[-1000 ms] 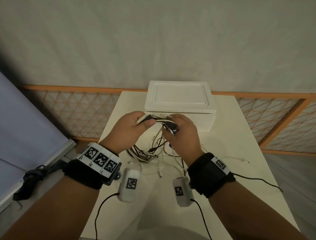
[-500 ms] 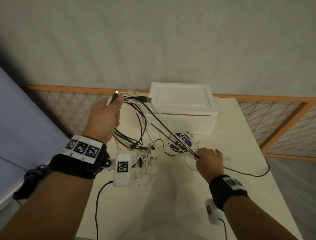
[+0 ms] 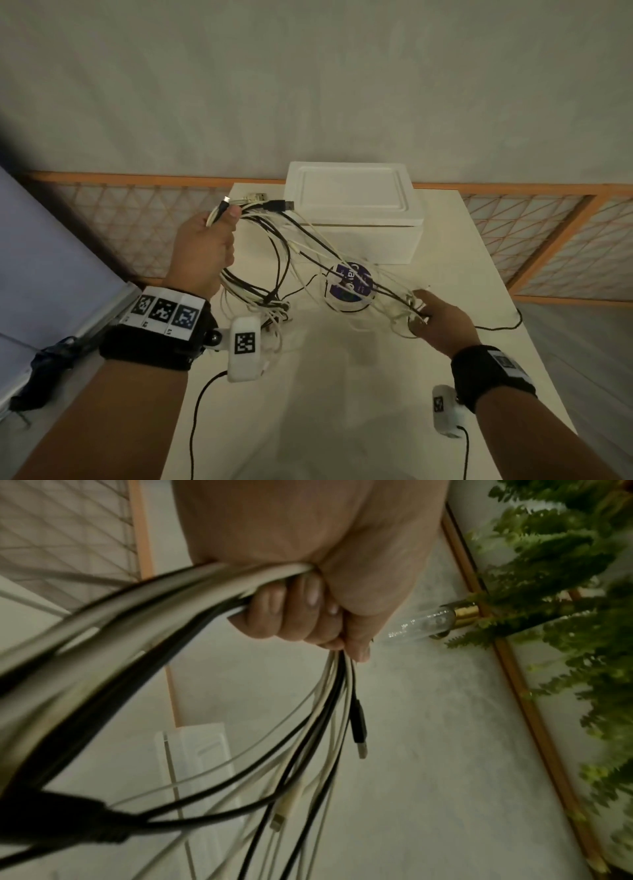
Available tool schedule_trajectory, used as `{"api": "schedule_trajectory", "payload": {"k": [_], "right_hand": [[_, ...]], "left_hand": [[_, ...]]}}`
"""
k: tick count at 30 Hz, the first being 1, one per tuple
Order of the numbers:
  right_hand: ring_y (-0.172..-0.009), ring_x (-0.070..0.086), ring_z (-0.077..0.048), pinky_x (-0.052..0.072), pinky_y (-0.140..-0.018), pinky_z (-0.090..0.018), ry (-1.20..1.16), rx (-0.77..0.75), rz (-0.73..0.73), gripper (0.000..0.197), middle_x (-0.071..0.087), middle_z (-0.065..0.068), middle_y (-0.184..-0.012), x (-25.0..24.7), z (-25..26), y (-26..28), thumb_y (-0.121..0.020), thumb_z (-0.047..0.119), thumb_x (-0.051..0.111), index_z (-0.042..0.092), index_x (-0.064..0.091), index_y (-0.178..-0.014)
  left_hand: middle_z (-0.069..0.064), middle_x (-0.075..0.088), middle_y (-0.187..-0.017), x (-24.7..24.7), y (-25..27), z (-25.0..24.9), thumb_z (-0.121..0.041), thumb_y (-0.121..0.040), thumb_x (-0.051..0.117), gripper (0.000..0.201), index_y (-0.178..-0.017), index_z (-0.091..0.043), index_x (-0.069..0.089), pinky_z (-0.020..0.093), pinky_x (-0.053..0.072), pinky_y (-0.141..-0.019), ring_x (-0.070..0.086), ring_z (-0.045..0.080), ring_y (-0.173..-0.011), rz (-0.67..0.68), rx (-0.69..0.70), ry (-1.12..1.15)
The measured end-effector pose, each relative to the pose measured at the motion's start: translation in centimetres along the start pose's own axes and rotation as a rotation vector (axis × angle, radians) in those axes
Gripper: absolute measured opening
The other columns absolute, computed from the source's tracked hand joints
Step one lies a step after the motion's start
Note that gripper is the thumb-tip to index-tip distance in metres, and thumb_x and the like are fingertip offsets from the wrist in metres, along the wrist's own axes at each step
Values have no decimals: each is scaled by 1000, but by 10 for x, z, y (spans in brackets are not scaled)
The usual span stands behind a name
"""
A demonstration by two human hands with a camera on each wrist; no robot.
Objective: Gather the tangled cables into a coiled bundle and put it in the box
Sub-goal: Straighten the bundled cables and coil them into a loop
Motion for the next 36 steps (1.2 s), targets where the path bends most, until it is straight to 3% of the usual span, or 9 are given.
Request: {"api": "schedule_trajectory", "payload": {"k": [3,6,9,13,19,25,28,31,36], "right_hand": [[-94,60,-25,42,-78,-31,-664,247,313,71,64,-11,-114,16,-4,3,-61,39,68,28,50,-129],[-106,57,-28,34,-89,-42,-1015,511,305,39,63,-11,-119,17,-31,12,-86,39,46,23,55,-120],[-112,53,-30,39,-92,-39,-563,580,111,35,57,-17,-128,7,-61,11,-88,19,59,4,58,-120],[-101,59,-23,40,-88,-26,-273,170,-206,26,67,-9,-111,-18,18,1,-84,5,59,8,67,-109],[-86,59,11,40,-78,-3,-469,-377,90,17,67,16,-93,1,176,28,-91,18,59,17,71,-102],[-125,49,-22,33,-102,-28,-53,-112,425,50,56,-4,-132,72,115,13,-101,46,29,16,53,-131],[-122,50,-29,38,-104,-39,225,118,438,88,52,-6,-136,83,21,6,-80,79,8,22,55,-128],[-115,55,-27,44,-99,-42,402,203,396,50,59,-3,-127,73,-26,-6,-83,52,38,24,62,-117],[-99,65,-23,50,-83,-29,-18,-28,528,24,68,-5,-102,38,90,11,-90,22,56,9,69,-106]], "left_hand": [[-11,32,-42,1,2,6,-24,-95,57,27,-70,-18,51,15,18,-34,22,2,-34,5,0,-6],[-11,32,-42,-18,-3,0,-26,-95,57,30,-66,-21,48,19,16,-37,23,3,-34,-53,15,43],[-11,32,-43,-33,-9,-10,-27,-95,56,35,-61,-24,50,22,16,-39,23,4,-36,-64,26,15],[-11,32,-42,-20,-2,-12,-23,-96,56,27,-70,-19,50,18,17,-38,24,4,-36,-20,55,-97],[-13,32,-44,4,13,-18,-25,-94,58,28,-67,-21,51,16,19,-37,23,4,-37,66,120,-155],[-13,33,-43,-31,11,-58,-26,-96,55,30,-67,-23,48,17,18,-35,24,3,-35,-84,164,66],[-12,30,-43,-63,-1,-72,-29,-97,53,33,-67,-22,42,18,17,-37,23,3,-34,-119,223,28],[-13,30,-41,-65,0,-70,-25,-99,50,34,-65,-23,43,16,16,-37,22,2,-34,-59,216,-56],[-12,34,-41,-27,14,-53,-29,-92,58,33,-59,-30,61,22,23,-43,25,4,-36,53,257,-321]]}}
Point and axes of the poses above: each hand's wrist, its own y-axis away from the middle knuckle, its own x-axis out of the palm, z = x × y, the point moved 6 cm from there along -y, towards the middle knuckle
